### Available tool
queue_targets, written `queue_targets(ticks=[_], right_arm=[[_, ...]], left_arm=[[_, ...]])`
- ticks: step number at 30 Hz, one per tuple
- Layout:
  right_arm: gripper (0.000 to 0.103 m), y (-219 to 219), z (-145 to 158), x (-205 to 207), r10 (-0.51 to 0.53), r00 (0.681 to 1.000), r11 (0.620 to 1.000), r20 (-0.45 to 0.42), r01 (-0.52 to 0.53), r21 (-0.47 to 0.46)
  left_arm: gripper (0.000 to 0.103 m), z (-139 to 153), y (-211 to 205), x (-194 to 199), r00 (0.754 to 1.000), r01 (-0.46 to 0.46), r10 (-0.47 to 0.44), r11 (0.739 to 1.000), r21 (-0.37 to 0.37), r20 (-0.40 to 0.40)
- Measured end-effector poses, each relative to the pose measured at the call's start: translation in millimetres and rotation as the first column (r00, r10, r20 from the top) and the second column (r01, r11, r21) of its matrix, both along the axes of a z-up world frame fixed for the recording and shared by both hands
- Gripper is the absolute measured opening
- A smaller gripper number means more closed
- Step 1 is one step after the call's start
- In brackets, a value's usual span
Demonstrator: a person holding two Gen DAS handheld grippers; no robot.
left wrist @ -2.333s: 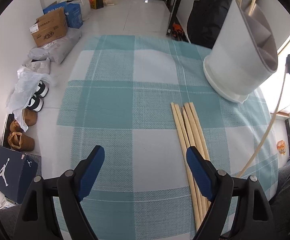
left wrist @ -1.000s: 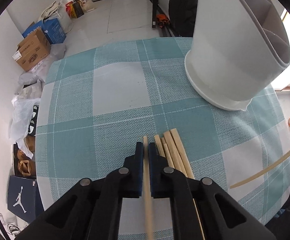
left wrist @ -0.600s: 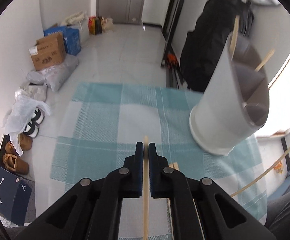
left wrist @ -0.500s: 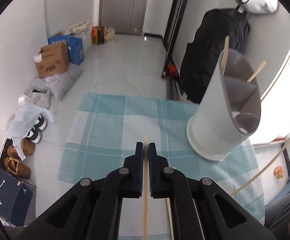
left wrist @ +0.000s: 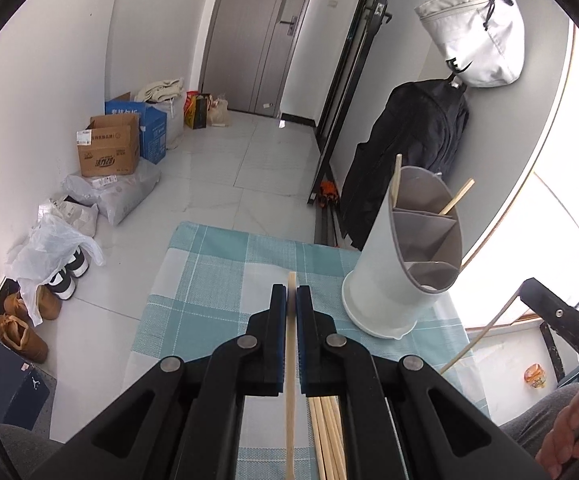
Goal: Organize utensils
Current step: 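Carry both held sticks up over the white utensil holder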
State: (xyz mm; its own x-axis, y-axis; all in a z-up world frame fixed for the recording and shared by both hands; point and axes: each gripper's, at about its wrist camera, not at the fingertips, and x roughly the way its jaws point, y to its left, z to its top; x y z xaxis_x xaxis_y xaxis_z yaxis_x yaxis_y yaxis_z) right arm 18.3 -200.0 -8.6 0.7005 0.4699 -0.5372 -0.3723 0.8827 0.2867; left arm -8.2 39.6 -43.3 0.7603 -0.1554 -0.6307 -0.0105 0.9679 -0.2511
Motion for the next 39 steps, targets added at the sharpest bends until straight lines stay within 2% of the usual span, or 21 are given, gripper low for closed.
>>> queue_targets(ticks=[7,19,26,39], right_arm=[[0.005,7.9,5.0,-6.3,0.017,1.000,1.000,0.014,-0.017,-0.015],[0.005,15.5,22.7,-13.0,0.036,0.997,0.999,0.068,-0.035,-0.020],[0.005,14.4,45.9,-4.4,0.040,0.995,0.999,0.096,-0.038,-0.016],[0.005,-3.4,105.5,40.3,0.004,0.990,0.999,0.141,-0.008,0.034]], left_arm=[[0.001,12.4,-4.5,-11.2,0.999,0.017,-0.017,1.000,-0.001,0.047],[0.001,44.8,-22.3,-14.0,0.989,0.103,-0.109,0.993,0.058,0.098],[0.001,67.6,-31.5,0.7,0.984,0.131,-0.139,0.989,0.075,0.110],[0.001,121.8,-45.8,35.1,0.978,0.182,-0.185,0.982,0.042,0.099]])
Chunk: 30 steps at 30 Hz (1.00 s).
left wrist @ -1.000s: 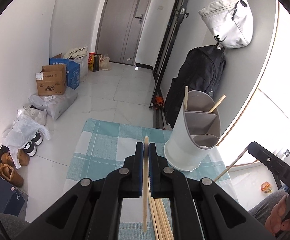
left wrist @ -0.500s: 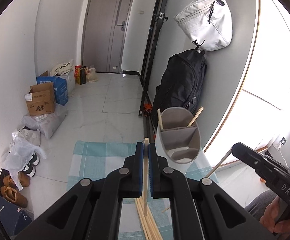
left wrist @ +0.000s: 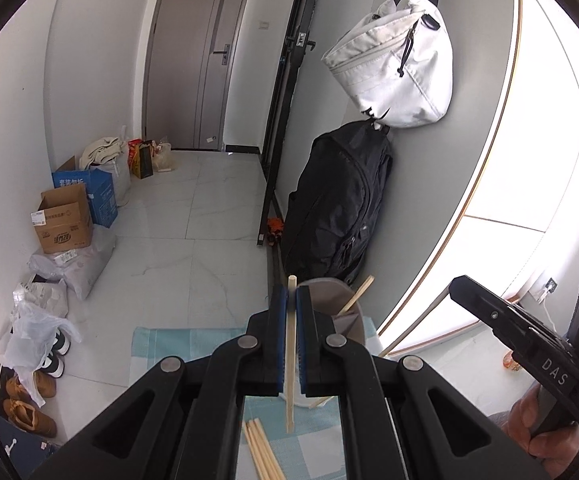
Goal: Organize utensils
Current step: 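Carry both held sticks up over the white utensil holder, then lower the sticks into the holder and open both grippers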
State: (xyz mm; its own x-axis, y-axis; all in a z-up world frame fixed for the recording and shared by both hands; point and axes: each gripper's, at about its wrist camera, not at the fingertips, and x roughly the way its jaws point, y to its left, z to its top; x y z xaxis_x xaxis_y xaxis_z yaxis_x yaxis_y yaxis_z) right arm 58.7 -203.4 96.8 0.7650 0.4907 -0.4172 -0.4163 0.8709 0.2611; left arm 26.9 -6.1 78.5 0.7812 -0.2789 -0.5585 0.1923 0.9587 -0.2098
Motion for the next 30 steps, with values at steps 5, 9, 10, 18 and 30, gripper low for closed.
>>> queue_targets(ticks=[5,9,10,18,30], right_arm=[[0.005,-6.2,21.7,23.6,-0.019,1.000,1.000,0.006,0.019,0.021],[0.005,-5.5,36.0,40.0,-0.028,0.999,1.000,0.026,0.028,0.008],[0.005,-5.3,39.0,44.3,-0.029,0.999,1.000,0.034,0.029,0.002],[0.005,-5.7,39.3,81.7,-0.039,0.999,0.999,0.032,0.040,-0.032],[0.005,13.6,5.3,115.6,0.020,1.000,0.988,-0.018,-0.022,-0.151]], left_arm=[[0.001,18.1,-1.8,18.9,1.000,0.016,-0.016,0.999,-0.039,0.005],[0.001,27.7,-7.7,32.0,0.999,0.032,-0.031,0.999,-0.029,0.027],[0.001,31.4,-9.2,36.2,0.999,0.031,-0.030,0.999,-0.023,0.043],[0.001,26.6,-9.1,67.0,0.998,0.009,-0.006,0.999,-0.053,0.058],[0.001,-22.0,1.1,88.8,0.999,-0.043,0.043,0.991,-0.123,-0.002]])
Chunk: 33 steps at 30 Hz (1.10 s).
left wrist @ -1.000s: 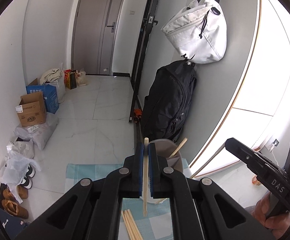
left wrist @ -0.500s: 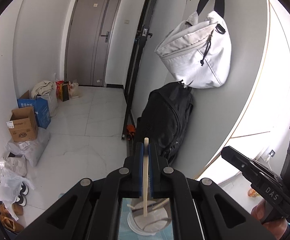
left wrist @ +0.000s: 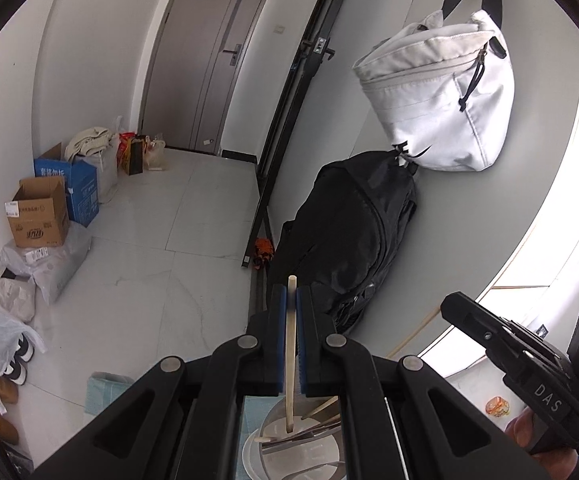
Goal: Organize utensils
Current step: 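Lower the sticks into the holder and open both grippers, then move both open grippers back down toward the sticks on the table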
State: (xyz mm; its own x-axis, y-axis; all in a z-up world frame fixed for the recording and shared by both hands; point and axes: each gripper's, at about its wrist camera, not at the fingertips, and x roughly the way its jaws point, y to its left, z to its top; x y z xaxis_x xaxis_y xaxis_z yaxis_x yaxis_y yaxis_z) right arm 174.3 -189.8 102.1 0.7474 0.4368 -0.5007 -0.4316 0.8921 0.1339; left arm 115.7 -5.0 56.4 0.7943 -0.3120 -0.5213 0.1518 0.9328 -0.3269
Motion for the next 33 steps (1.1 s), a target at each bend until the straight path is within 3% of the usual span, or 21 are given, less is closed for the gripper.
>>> queue_targets(ticks=[6,16,24,26,31,33], right_arm=[[0.005,11.5,-17.9,3.5,0.045,0.998,0.998,-0.038,-0.047,-0.044],[0.005,35.8,-40.6,14.6,0.123,0.986,0.987,-0.116,-0.134,-0.090],[0.008,23.7,-50.4,20.2,0.132,0.970,0.991,-0.202,-0.128,0.034],[0.008,17.1,-49.6,18.3,0.147,0.965,0.988,-0.218,-0.130,0.089],[0.010,8.4,-44.1,10.1,0.124,0.967,0.987,-0.220,-0.097,0.130],[0.013,4.6,-42.5,5.2,0.109,0.969,0.987,-0.220,-0.080,0.140]], left_arm=[[0.001,-14.7,0.0,2.6,1.000,0.007,-0.007,1.000,-0.015,0.002],[0.001,-31.6,11.3,2.6,0.997,0.037,-0.040,0.998,-0.048,-0.062],[0.001,-44.0,21.8,7.9,0.980,0.084,-0.106,0.987,-0.134,-0.167],[0.008,-46.4,22.5,9.4,0.976,0.085,-0.108,0.989,-0.123,-0.191],[0.040,-42.2,31.0,1.3,0.979,0.035,-0.059,0.992,-0.122,-0.194],[0.043,-39.1,34.7,-4.2,0.982,0.020,-0.042,0.992,-0.123,-0.181]])
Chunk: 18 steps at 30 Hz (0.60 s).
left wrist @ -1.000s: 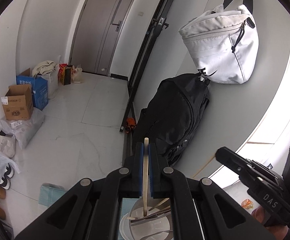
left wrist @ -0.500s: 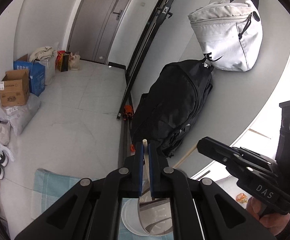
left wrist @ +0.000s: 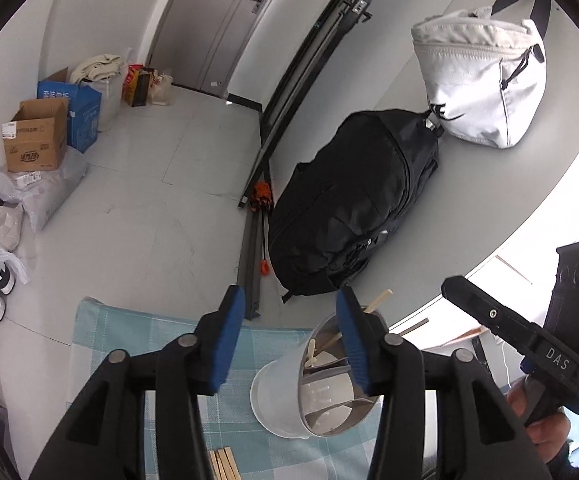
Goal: Organize utensils
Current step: 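Move both open grippers back down toward the sticks on the table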
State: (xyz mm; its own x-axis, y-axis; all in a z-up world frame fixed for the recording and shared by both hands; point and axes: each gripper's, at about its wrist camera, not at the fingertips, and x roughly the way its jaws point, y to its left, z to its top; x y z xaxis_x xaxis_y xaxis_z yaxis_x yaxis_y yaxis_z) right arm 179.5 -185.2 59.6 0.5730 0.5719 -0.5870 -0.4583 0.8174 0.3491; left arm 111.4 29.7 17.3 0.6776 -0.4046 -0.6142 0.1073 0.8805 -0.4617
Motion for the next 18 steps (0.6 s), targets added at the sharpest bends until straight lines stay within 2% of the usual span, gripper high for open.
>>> queue_targets(ticks=[3,5,10,15,18], right_arm=[[0.019,-3.9,3.6,-9.4,-0.017,1.000,1.000,0.007,0.017,0.000],[0.027,-4.5,7.3,-16.9,-0.029,0.999,1.000,0.021,0.029,0.005],[0.045,-4.7,13.6,-34.1,-0.041,0.998,0.999,0.051,0.040,0.027],[0.054,-3.1,16.3,-52.7,-0.041,0.997,0.999,0.072,0.039,0.030],[0.062,-2.8,16.8,-64.5,-0.046,0.996,0.999,0.082,0.043,0.033]], left_arm=[[0.045,4.0,2.3,-6.2,1.000,-0.031,0.031,0.999,0.025,-0.006],[0.045,4.8,5.0,-12.3,0.999,-0.045,0.045,0.998,0.035,-0.005],[0.046,11.9,2.4,-29.6,0.996,-0.086,0.083,0.989,0.116,0.033],[0.057,20.4,0.7,-45.0,0.993,-0.109,0.100,0.983,0.150,0.069],[0.060,23.1,0.3,-54.5,0.991,-0.119,0.105,0.979,0.166,0.086]])
